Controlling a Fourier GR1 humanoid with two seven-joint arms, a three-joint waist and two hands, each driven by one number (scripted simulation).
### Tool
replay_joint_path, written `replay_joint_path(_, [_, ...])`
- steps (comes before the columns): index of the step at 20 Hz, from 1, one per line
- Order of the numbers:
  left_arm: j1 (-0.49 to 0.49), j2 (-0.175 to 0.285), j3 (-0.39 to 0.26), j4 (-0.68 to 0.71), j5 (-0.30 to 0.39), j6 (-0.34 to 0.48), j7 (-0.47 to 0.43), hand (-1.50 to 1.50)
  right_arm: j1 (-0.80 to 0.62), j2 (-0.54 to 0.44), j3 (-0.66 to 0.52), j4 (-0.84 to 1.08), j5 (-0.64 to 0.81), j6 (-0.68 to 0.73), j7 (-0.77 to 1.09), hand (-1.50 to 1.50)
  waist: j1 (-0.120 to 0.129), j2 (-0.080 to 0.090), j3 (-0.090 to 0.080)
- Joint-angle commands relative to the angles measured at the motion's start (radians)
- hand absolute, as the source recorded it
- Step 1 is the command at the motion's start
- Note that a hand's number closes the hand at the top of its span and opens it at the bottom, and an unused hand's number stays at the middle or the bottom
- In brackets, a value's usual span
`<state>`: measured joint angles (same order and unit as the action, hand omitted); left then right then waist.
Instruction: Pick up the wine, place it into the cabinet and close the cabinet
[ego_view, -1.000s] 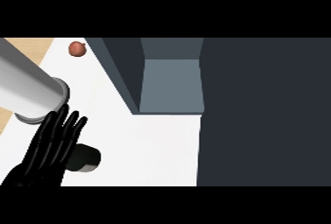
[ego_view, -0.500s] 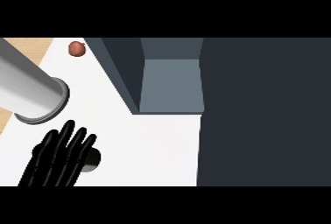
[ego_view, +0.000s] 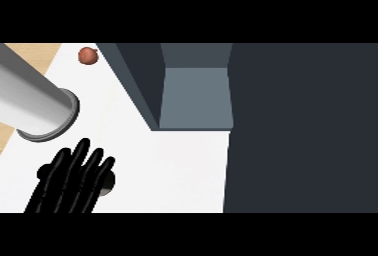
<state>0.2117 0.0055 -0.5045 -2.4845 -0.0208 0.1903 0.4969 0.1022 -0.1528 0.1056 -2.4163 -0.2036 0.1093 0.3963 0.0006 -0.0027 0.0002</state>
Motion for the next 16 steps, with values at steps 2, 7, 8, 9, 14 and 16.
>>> replay_joint_path(2, [-0.005,0.03,0.054,-0.161,-0.019,0.029,0.095,-1.5,-0.003,-0.008,-0.009,-0.108,-0.012,-0.029,0.088,-1.5,0.0,0.0,0.0])
replay_joint_path(7, [-0.061,0.048,0.125,-0.164,-0.027,0.059,0.155,-1.5,-0.006,-0.012,-0.001,-0.166,0.0,-0.047,0.128,-1.5,-0.006,-0.002,0.0])
replay_joint_path(8, [-0.027,0.077,0.16,-0.212,0.018,0.04,0.16,-1.5,-0.045,-0.018,-0.043,-0.094,-0.024,-0.037,0.096,-1.5,0.002,-0.001,0.0])
replay_joint_path(9, [-0.072,0.059,0.167,-0.142,0.008,0.045,0.134,-1.5,-0.068,-0.02,-0.025,-0.145,-0.021,-0.063,0.166,-1.5,-0.002,-0.001,-0.001])
replay_joint_path(14, [-0.054,0.075,0.238,-0.12,0.029,0.037,0.118,-1.5,-0.06,0.015,0.014,-0.121,0.032,-0.079,0.134,-1.5,0.0,0.0,-0.001])
replay_joint_path(16, [-0.047,0.106,0.291,-0.199,0.067,0.024,0.173,-1.5,-0.089,-0.029,-0.075,-0.13,-0.045,-0.066,0.158,-1.5,0.002,-0.002,0.0])
